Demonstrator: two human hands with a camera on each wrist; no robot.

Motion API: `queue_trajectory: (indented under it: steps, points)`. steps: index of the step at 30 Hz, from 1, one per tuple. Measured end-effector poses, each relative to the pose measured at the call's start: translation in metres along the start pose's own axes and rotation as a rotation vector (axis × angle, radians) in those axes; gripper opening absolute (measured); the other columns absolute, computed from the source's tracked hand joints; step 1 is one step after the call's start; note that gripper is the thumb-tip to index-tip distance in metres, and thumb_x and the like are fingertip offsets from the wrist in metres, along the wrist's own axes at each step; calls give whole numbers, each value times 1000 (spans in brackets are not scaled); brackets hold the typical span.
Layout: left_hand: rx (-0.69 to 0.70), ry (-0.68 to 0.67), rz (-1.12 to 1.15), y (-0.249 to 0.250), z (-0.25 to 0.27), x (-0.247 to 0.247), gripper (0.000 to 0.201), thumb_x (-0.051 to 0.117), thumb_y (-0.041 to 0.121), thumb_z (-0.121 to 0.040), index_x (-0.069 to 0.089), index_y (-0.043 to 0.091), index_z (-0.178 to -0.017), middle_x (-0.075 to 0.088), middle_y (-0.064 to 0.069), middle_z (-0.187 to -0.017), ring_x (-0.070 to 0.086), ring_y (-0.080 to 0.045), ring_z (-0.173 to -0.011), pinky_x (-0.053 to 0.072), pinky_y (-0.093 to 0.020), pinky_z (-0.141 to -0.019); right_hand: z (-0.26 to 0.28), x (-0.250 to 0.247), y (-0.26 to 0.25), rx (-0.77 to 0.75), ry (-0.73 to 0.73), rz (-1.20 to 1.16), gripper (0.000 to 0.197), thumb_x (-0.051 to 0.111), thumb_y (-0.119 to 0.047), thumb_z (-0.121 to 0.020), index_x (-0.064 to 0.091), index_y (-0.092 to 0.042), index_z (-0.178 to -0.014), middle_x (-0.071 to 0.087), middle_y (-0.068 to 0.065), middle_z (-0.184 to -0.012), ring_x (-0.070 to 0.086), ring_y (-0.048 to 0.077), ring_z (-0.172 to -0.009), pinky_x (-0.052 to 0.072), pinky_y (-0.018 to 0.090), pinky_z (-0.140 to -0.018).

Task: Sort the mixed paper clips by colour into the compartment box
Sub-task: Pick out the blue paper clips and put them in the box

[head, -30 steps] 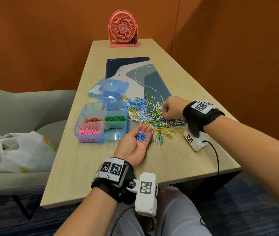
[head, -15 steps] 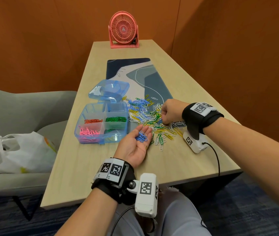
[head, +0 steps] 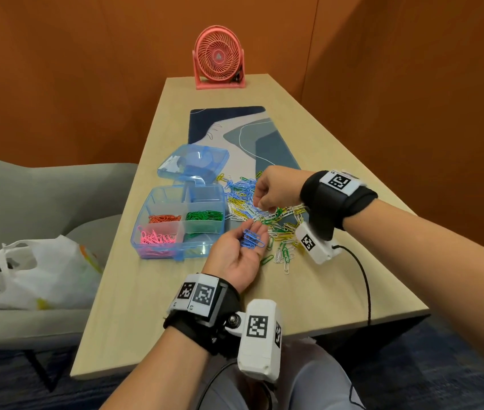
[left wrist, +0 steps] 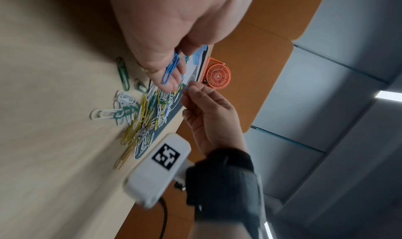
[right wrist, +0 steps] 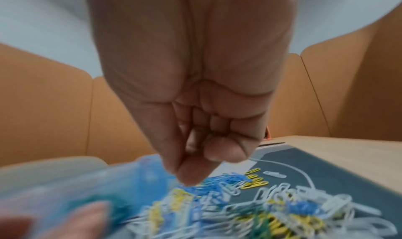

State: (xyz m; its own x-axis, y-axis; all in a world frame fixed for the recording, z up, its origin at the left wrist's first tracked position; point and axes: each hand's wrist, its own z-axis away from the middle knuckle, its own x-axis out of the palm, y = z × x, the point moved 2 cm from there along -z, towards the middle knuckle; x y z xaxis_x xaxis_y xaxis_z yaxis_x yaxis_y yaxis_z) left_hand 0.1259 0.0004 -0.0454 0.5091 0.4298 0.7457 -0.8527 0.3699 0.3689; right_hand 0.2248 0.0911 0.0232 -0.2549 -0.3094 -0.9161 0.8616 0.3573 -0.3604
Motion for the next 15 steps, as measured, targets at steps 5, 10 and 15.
queue_trajectory:
  steps: [5, 10, 15]
  points:
    - [11, 16, 16, 9, 0, -6, 32, 31, 8, -102, 52, -4, -122, 48, -19, -136, 45, -30, -128, 36, -40, -106, -41, -7, 4, 38, 122, 140, 21, 56, -3, -88, 74, -9, -98, 71, 8, -103, 64, 23, -96, 46, 24, -76]
    - [-10, -16, 41, 18, -1, -9, 27, 32, 7, -101, 55, -6, -100, 50, -19, -132, 46, -30, -126, 39, -41, -97, -76, 3, 5, 50, 76, 194, 26, 59, -4, -88, 70, -12, -109, 68, 6, -114, 62, 24, -104, 47, 27, -87]
    - [-57, -49, 0, 17, -5, -6, 25, 34, 6, -101, 55, -7, -101, 57, -20, -115, 53, -30, -112, 41, -42, -94, -90, 10, 2, 41, 7, 261, 29, 67, -11, -85, 68, -9, -113, 67, 7, -114, 62, 24, -102, 46, 26, -84]
